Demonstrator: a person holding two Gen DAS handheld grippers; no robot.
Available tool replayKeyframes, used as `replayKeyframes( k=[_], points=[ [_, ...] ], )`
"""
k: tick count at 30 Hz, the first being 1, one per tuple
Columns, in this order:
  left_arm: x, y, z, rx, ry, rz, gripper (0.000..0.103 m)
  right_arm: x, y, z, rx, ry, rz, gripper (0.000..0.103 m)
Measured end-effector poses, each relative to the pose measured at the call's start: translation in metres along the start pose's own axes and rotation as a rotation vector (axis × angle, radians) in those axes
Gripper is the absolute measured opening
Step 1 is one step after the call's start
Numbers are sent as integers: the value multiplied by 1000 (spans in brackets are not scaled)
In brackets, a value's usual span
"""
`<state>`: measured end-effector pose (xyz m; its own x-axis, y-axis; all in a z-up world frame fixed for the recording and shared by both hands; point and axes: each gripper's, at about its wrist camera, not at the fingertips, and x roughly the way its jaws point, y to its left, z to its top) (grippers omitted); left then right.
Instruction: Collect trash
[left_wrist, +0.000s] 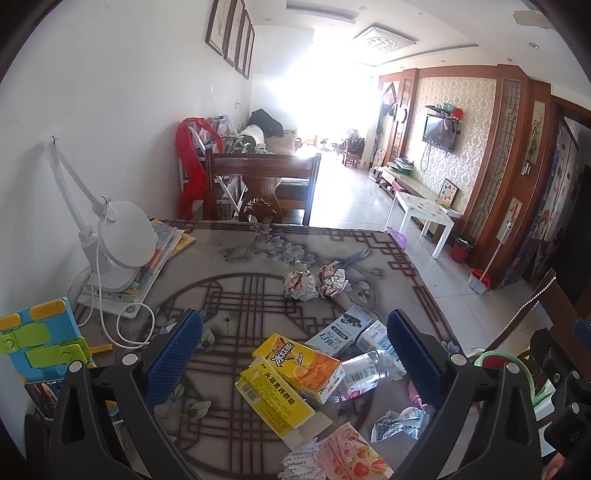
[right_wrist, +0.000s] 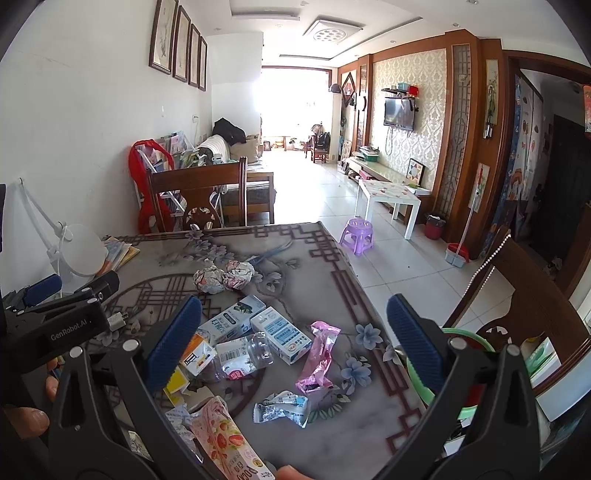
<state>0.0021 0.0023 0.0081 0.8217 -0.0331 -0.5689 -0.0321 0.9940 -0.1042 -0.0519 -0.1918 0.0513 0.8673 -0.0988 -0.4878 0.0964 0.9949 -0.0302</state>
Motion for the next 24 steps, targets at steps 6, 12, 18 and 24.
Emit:
replayKeyframes(
  k=[6,12,18,24],
  points=[
    [1,1,0,-1,1,1,95,1,0,-1,0,0,-4,99],
    [1,1,0,-2,3,1,95,1,-1,-1,0,2,-3,99],
    [2,1,0,-2,4,3,95,1,-3,-2,4,2,-7,99],
    [3,2,0,-2,4,4,95,1,-6,-3,6,1,-9,99]
  ],
)
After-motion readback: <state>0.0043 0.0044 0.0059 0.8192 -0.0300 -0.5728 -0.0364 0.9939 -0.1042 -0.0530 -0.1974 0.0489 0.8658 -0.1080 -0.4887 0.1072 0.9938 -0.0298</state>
